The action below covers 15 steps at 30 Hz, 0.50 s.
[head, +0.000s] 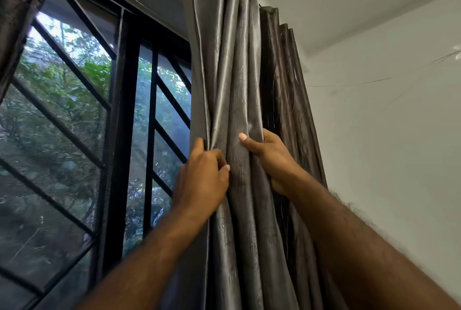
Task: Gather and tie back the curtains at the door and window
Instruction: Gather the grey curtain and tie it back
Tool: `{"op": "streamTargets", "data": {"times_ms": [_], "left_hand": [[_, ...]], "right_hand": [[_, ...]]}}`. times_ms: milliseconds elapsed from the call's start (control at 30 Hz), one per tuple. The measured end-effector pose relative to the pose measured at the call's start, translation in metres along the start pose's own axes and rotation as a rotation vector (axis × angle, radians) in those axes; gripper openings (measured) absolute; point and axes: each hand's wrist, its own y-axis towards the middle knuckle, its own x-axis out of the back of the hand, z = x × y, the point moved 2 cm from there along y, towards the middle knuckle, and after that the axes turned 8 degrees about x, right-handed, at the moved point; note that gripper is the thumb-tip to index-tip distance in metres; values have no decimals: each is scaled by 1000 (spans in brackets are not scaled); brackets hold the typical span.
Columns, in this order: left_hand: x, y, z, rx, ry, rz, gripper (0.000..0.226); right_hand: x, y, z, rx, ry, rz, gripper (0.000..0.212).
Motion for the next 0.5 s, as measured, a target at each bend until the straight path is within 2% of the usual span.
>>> {"op": "streamTargets", "data": {"times_ms": [100,133,233,333,367,467,500], "left_hand": [[-3,0,-2,60,7,78,43],[-4,-1,-4,55,54,100,45],[-5,-4,-4,9,64,53,26],[-5,-5,-4,-8,-9,-9,22],[-4,-6,-5,-18,-32,-29,23],[-3,-9,-9,-39,-74,-75,23],[-3,-10,-11,-50,-73,-79,21]], "right_hand": [[1,-2,0,-26,51,5,12],[1,0,-1,-32,44,0,13],[-1,0,-3,-52,41,55,13],[0,0,-3,-63,67,40,21],[0,0,-4,-51,-46,-11,23],[1,1,-5,-1,-741,-147,39],[0,0,-4,-20,-800,-171,51]]}}
